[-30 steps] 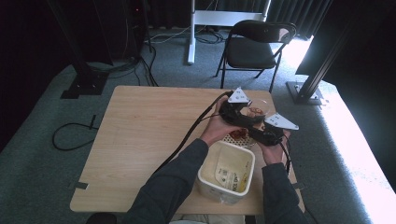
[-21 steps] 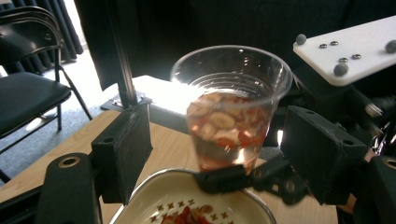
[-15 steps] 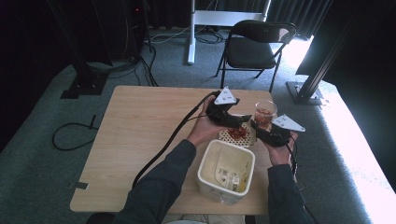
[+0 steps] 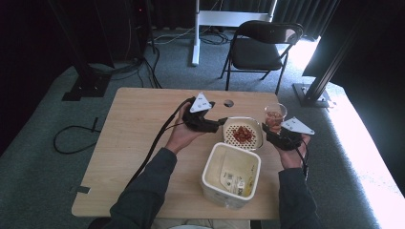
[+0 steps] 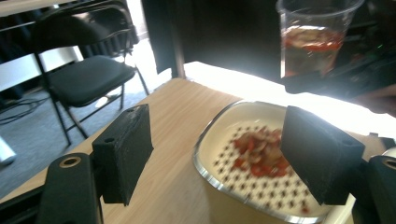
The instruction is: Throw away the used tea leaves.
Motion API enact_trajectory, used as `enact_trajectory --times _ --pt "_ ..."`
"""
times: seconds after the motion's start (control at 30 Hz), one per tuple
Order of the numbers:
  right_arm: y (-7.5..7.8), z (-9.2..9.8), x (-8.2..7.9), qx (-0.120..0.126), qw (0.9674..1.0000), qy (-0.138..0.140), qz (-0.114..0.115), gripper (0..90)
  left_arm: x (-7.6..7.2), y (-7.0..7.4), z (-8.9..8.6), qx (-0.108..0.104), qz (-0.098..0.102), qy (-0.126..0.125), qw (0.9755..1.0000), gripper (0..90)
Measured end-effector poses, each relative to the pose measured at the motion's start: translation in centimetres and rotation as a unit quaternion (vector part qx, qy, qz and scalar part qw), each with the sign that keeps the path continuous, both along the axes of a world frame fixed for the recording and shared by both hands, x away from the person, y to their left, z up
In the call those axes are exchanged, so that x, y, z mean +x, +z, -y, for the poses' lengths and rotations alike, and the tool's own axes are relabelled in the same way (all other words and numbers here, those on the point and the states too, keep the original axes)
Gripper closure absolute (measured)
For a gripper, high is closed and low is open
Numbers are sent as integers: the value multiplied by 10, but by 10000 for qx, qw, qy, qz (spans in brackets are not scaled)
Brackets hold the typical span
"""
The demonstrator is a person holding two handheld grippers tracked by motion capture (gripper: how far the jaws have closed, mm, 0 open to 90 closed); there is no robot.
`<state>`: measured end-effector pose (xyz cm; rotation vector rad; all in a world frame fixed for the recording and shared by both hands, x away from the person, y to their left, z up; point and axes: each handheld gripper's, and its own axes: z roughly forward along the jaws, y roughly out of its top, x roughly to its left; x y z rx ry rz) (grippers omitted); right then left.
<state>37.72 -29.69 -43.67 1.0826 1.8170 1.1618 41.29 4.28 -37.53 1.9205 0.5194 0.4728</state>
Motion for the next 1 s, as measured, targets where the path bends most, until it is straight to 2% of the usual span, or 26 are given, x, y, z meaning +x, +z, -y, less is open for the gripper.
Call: enact_trajectory --times 0.17,0.27,0.4,0.53,0.83,1.0 --pt "-1 3 0 -153 9999 -65 -24 438 -2 -8 -30 -119 2 297 9995 262" --pt "-2 5 0 -225 9997 -99 -14 439 -2 -14 -44 -67 -6 462 9989 262" --pt "-3 8 1 -346 9993 -144 -27 439 -1 -24 -56 -10 -123 615 9980 262" --pt "-4 9 1 -456 9988 -192 -31 441 0 -35 -63 28 -245 786 9966 262" --pt "-6 11 0 -840 9960 -291 -50 441 1 -47 -67 28 -372 881 9954 263" --pt "-5 11 -1 -1215 9919 -353 -49 441 1 -50 -64 33 -379 877 9954 262"
